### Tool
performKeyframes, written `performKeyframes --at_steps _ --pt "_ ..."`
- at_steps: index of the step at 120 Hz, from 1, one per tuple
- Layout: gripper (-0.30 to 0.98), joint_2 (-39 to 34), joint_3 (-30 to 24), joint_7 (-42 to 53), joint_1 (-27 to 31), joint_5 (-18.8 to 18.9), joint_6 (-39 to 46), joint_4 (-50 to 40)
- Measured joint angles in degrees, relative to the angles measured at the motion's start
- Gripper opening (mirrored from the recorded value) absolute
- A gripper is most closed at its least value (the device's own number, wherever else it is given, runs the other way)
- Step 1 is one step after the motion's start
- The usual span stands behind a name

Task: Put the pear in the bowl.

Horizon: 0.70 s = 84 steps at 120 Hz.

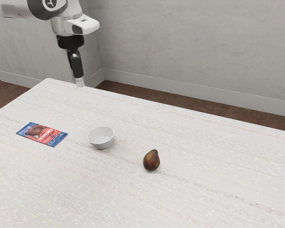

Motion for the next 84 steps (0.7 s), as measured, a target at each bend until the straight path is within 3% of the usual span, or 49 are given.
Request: performKeyframes --at_steps 34,52,84 --pt "0.69 1.4 -0.3 6.6 1.2 0.1 1.5 0.7" --pt "0.69 7.8 -0.5 13.5 -1.8 -0.7 2.6 3.4" --pt "0.68 19.9 -6.0 22.5 -3.0 -2.8 13.4 3.6"
